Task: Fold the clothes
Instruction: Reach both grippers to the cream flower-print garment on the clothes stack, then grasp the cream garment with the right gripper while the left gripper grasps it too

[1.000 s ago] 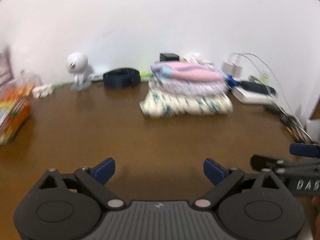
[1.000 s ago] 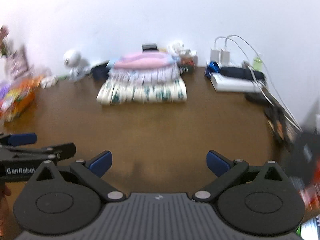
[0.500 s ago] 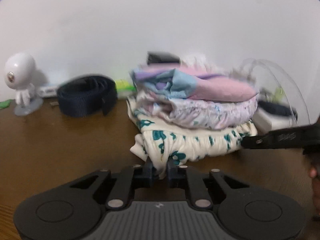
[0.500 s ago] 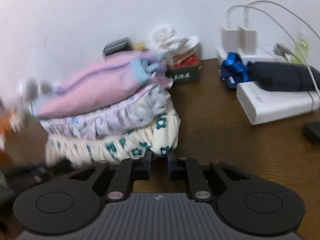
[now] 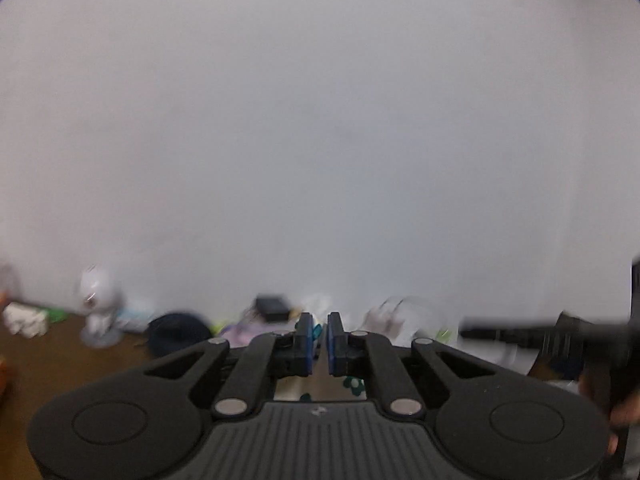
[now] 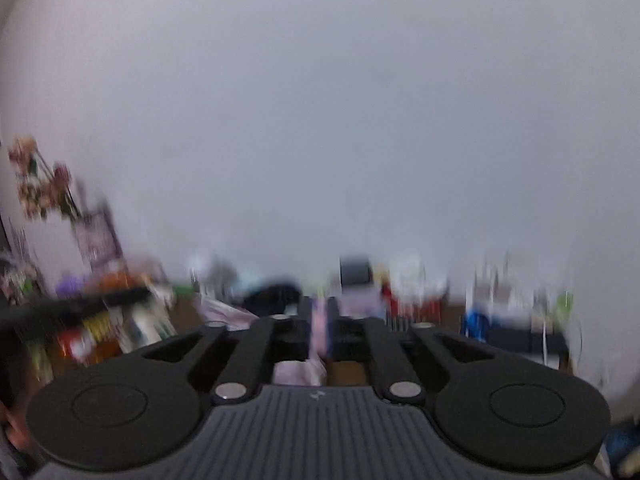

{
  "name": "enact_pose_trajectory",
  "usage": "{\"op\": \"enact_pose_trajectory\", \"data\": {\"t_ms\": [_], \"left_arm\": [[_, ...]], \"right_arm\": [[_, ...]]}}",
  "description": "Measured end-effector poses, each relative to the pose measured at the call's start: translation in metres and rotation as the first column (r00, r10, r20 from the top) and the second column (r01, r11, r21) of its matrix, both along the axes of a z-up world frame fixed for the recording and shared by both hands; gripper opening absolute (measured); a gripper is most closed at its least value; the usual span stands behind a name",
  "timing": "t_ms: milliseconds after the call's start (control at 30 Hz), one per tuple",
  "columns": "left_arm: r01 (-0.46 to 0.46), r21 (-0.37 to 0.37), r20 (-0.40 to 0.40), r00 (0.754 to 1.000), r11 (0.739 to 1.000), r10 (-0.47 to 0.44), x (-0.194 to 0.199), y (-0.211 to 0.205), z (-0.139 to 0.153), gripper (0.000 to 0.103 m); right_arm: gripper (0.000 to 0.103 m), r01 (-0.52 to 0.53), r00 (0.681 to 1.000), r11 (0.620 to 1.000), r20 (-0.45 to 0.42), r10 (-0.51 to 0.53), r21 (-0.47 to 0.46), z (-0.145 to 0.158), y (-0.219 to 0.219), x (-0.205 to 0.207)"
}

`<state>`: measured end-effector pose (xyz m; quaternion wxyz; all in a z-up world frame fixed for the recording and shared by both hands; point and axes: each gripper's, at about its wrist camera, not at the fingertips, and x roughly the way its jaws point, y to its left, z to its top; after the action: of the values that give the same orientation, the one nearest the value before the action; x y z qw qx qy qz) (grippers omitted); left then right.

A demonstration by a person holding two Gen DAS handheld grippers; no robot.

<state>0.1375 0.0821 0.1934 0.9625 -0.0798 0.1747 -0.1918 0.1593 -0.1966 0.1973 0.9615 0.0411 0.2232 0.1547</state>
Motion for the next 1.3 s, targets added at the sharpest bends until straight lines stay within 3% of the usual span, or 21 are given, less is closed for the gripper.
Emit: {"op": "enact_pose_trajectory", "data": {"t_ms": [33, 167, 200, 267, 300, 333, 367, 400, 433, 467, 500, 533, 600, 700, 833, 933, 1067, 1200, 1300], "left_arm": [[-0.014, 0.023, -0.032, 0.999, 1.0, 0.015, -0.003, 0.004, -0.011, 0.006], [-0.116, 0.096, -0.16, 0.979, 0.989, 0.13, -0.023, 0.028, -0.07, 0.017], [-0.12, 0.093, -0.195, 0.971, 0.988, 0.136, -0.031, 0.035, -0.085, 0.027], [-0.123, 0.076, -0.247, 0.959, 0.99, 0.138, -0.041, 0.044, -0.106, 0.046], [-0.12, 0.069, -0.262, 0.956, 0.99, 0.134, -0.046, 0.046, -0.113, 0.061], [-0.117, 0.065, -0.273, 0.953, 0.991, 0.131, -0.049, 0.047, -0.118, 0.07], [-0.116, 0.062, -0.279, 0.952, 0.991, 0.129, -0.049, 0.046, -0.12, 0.07], [-0.113, 0.056, -0.286, 0.95, 0.992, 0.124, -0.047, 0.044, -0.122, 0.069], [-0.103, 0.043, -0.297, 0.948, 0.994, 0.111, -0.04, 0.044, -0.123, 0.057], [-0.074, 0.017, -0.311, 0.947, 0.997, 0.075, -0.033, 0.042, -0.123, 0.04], [-0.04, -0.021, -0.333, 0.943, 0.999, 0.031, -0.026, 0.037, -0.123, 0.006], [-0.036, -0.045, -0.339, 0.941, 0.998, 0.019, -0.024, 0.035, -0.119, 0.006], [-0.053, -0.061, -0.289, 0.957, 0.997, 0.033, -0.029, 0.032, -0.099, 0.005], [-0.016, -0.126, -0.12, 0.993, 0.992, 0.001, -0.063, 0.033, -0.039, 0.005], [0.008, -0.206, 0.087, 0.996, 0.979, 0.01, -0.119, 0.035, 0.046, 0.005], [0.023, -0.234, 0.254, 0.966, 0.972, 0.038, -0.172, 0.036, 0.105, 0.005], [0.044, -0.204, 0.442, 0.895, 0.978, 0.052, -0.242, 0.034, 0.173, 0.005], [0.002, -0.155, 0.541, 0.837, 0.988, 0.083, -0.283, 0.029, 0.219, 0.005], [0.01, -0.122, 0.543, 0.837, 0.992, 0.059, -0.292, 0.025, 0.24, 0.005]], "right_arm": [[0.045, -0.02, 0.998, 1.0, -0.063, 0.019, -0.02, -0.024, 0.005, 0.0], [0.066, -0.13, 0.962, 0.991, -0.245, 0.123, -0.012, -0.111, 0.036, -0.008], [0.072, -0.16, 0.947, 0.987, -0.283, 0.15, -0.013, -0.128, 0.045, -0.009], [0.074, -0.197, 0.937, 0.978, -0.308, 0.166, -0.073, -0.158, 0.062, -0.018], [0.076, -0.189, 0.939, 0.978, -0.308, 0.153, -0.09, -0.166, 0.065, -0.017], [0.08, -0.179, 0.942, 0.978, -0.307, 0.139, -0.107, -0.172, 0.068, -0.017], [0.082, -0.169, 0.944, 0.978, -0.306, 0.124, -0.124, -0.179, 0.07, -0.016], [0.083, -0.166, 0.943, 0.98, -0.308, 0.126, -0.107, -0.179, 0.068, -0.013], [0.074, -0.164, 0.941, 0.983, -0.312, 0.129, -0.089, -0.179, 0.066, -0.01], [0.059, -0.161, 0.94, 0.984, -0.315, 0.132, -0.07, -0.179, 0.063, -0.007], [0.023, -0.171, 0.932, 0.985, -0.33, 0.15, -0.036, -0.178, 0.061, 0.0], [0.017, -0.181, 0.923, 0.983, -0.346, 0.17, -0.001, -0.178, 0.059, 0.007], [0.012, -0.159, 0.936, 0.987, -0.314, 0.156, 0.017, -0.157, 0.054, 0.003], [0.01, -0.199, 0.963, 0.974, -0.164, 0.215, 0.111, -0.095, 0.032, -0.033], [0.01, -0.266, 0.964, 0.955, 0.052, 0.261, 0.134, -0.006, 0.014, -0.09], [0.01, -0.352, 0.924, 0.923, 0.216, 0.316, 0.154, 0.06, 0.0, -0.141], [0.01, -0.428, 0.85, 0.892, 0.4, 0.344, 0.143, 0.135, -0.018, -0.218], [0.01, -0.449, 0.813, 0.884, 0.469, 0.344, 0.13, 0.175, -0.024, -0.266], [0.01, -0.434, 0.813, 0.892, 0.481, 0.326, 0.129, 0.196, -0.022, -0.289]]}}
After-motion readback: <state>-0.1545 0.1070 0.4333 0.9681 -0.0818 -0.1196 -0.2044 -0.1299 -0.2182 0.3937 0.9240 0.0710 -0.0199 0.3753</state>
